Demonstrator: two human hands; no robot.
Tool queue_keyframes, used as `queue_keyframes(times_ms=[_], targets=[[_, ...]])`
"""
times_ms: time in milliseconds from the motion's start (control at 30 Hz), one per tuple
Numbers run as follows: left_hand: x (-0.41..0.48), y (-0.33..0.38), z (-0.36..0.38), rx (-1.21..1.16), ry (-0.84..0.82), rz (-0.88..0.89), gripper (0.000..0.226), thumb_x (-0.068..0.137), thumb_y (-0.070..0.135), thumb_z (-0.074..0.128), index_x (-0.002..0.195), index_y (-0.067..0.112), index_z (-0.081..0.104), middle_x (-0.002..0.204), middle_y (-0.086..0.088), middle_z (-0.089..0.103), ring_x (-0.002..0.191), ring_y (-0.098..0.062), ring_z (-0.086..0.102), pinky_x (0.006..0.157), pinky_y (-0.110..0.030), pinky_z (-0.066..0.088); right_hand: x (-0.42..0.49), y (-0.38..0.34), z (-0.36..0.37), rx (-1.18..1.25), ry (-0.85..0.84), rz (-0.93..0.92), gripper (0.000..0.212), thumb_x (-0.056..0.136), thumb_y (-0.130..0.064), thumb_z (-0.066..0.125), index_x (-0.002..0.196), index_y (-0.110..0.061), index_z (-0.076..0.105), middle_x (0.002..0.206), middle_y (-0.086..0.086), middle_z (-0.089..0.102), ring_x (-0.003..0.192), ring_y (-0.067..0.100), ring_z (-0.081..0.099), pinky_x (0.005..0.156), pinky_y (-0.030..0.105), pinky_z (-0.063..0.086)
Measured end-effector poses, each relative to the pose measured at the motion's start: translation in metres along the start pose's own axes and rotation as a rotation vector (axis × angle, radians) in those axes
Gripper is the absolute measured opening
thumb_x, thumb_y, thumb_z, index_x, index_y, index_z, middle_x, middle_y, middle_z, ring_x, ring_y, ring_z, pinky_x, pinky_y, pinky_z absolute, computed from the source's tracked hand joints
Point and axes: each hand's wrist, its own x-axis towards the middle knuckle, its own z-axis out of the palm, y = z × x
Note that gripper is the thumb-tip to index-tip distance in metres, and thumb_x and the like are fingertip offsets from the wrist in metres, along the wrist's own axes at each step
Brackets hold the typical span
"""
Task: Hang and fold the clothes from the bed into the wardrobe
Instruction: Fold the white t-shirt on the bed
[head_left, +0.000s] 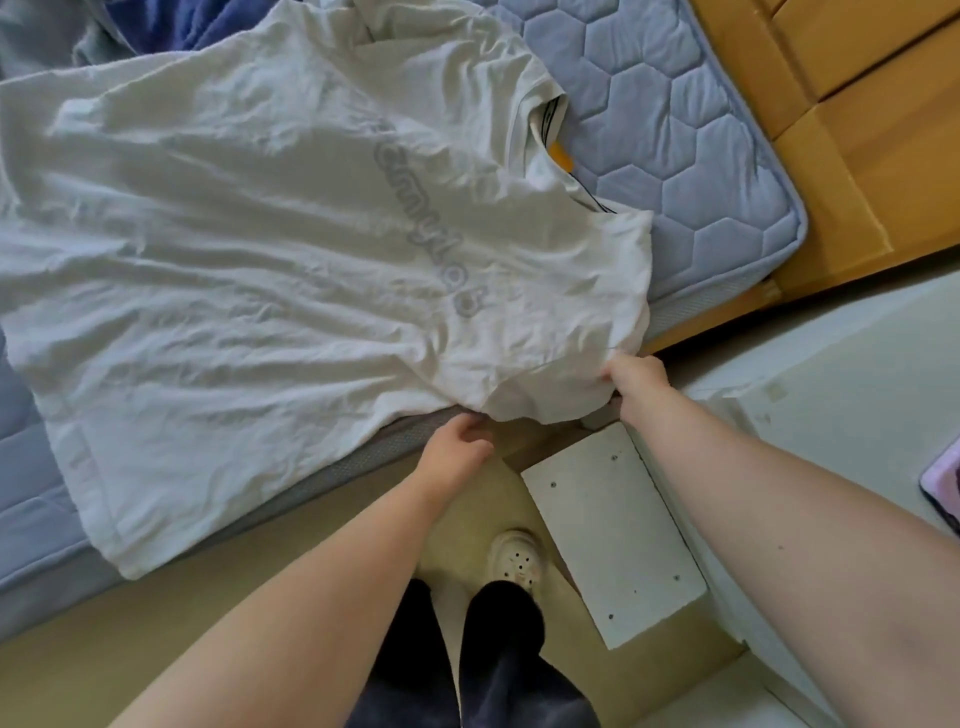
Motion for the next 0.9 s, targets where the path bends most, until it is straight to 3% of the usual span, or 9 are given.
queue_keyframes(times_ms=[100, 200, 300, 367, 433, 567, 633, 767, 900], targets=[[0.003, 0.009, 0.021, -0.422, 0.081, -0.007, 0.018, 0.088, 0.010, 0.062, 0.101, 0.022, 0.061, 0.107, 0.000, 0.066, 0.091, -0.015, 0.060, 0.076, -0.030, 0.047, -0.002, 0.015, -0.004, -0.038, -0.100, -0.066, 0.046, 0.081, -0.006, 0.069, 0.124, -0.003, 0.055, 0.118, 0.012, 0.061, 0.107, 0.031, 0.058, 0.092, 0.041, 0.050], [0.000, 0.018, 0.034, -0.594, 0.148, -0.017, 0.011, 0.085, 0.017, 0.068, 0.094, 0.022, 0.064, 0.096, 0.007, 0.067, 0.089, -0.010, 0.060, 0.070, -0.019, 0.044, -0.011, 0.022, -0.015, 0.000, -0.223, -0.135, 0.031, 0.084, -0.020, 0.068, 0.113, -0.011, 0.063, 0.111, 0.008, 0.067, 0.101, 0.027, 0.062, 0.094, 0.043, 0.050], [-0.008, 0.028, 0.041, -0.772, 0.182, -0.076, 0.005, 0.086, 0.013, 0.064, 0.090, 0.017, 0.064, 0.091, 0.005, 0.066, 0.087, -0.012, 0.060, 0.067, -0.020, 0.045, -0.023, 0.016, -0.035, -0.008, -0.245, -0.265, 0.022, 0.079, -0.023, 0.066, 0.098, -0.012, 0.067, 0.105, 0.010, 0.069, 0.102, 0.030, 0.062, 0.096, 0.046, 0.047], [-0.014, 0.034, 0.043, -1.027, 0.120, -0.124, 0.012, 0.088, 0.010, 0.057, 0.098, 0.012, 0.063, 0.103, -0.004, 0.067, 0.097, -0.021, 0.062, 0.072, -0.026, 0.050, -0.031, 0.008, -0.049, 0.108, -0.301, -0.245, 0.025, 0.078, -0.020, 0.064, 0.101, -0.008, 0.068, 0.105, 0.011, 0.070, 0.101, 0.030, 0.064, 0.090, 0.042, 0.050], [-0.023, 0.037, 0.043, -1.235, -0.045, -0.116, 0.021, 0.092, 0.011, 0.049, 0.109, 0.009, 0.061, 0.112, -0.010, 0.068, 0.107, -0.027, 0.063, 0.080, -0.035, 0.053, -0.035, 0.000, -0.057, 0.310, -0.426, -0.107, 0.025, 0.088, -0.019, 0.058, 0.110, -0.011, 0.067, 0.105, 0.009, 0.072, 0.096, 0.026, 0.069, 0.077, 0.035, 0.057], [-0.043, 0.043, 0.044, -1.285, -0.345, -0.093, 0.038, 0.098, 0.035, 0.041, 0.125, 0.012, 0.056, 0.125, -0.010, 0.063, 0.118, -0.029, 0.058, 0.105, -0.047, 0.041, -0.045, -0.008, -0.067, 0.278, -0.488, 0.166, 0.033, 0.095, -0.033, 0.055, 0.123, -0.016, 0.061, 0.113, 0.009, 0.070, 0.101, 0.028, 0.068, 0.081, 0.041, 0.056], [-0.050, 0.046, 0.046, -1.272, -0.397, -0.099, 0.041, 0.096, 0.037, 0.045, 0.123, 0.010, 0.060, 0.125, -0.012, 0.063, 0.116, -0.028, 0.059, 0.106, -0.043, 0.039, -0.052, -0.010, -0.074, 0.197, -0.545, 0.259, 0.034, 0.090, -0.039, 0.061, 0.116, -0.018, 0.066, 0.110, 0.009, 0.071, 0.098, 0.029, 0.069, 0.080, 0.044, 0.056], [-0.058, 0.048, 0.047, -1.369, -0.325, -0.176, 0.035, 0.092, 0.018, 0.053, 0.125, 0.005, 0.058, 0.125, -0.014, 0.063, 0.119, -0.029, 0.057, 0.107, -0.042, 0.039, -0.067, -0.006, -0.090, 0.074, -0.615, 0.316, 0.025, 0.078, -0.033, 0.071, 0.096, -0.016, 0.073, 0.093, 0.012, 0.074, 0.076, 0.030, 0.072, 0.060, 0.044, 0.057], [-0.064, 0.043, 0.046, -1.496, -0.236, -0.231, 0.038, 0.095, 0.020, 0.048, 0.129, 0.006, 0.054, 0.131, -0.016, 0.058, 0.123, -0.037, 0.052, 0.106, -0.056, 0.037, -0.083, 0.002, -0.103, 0.265, -0.706, 0.284, 0.035, 0.076, -0.027, 0.067, 0.108, -0.013, 0.070, 0.109, 0.012, 0.071, 0.090, 0.029, 0.070, 0.072, 0.044, 0.059]])
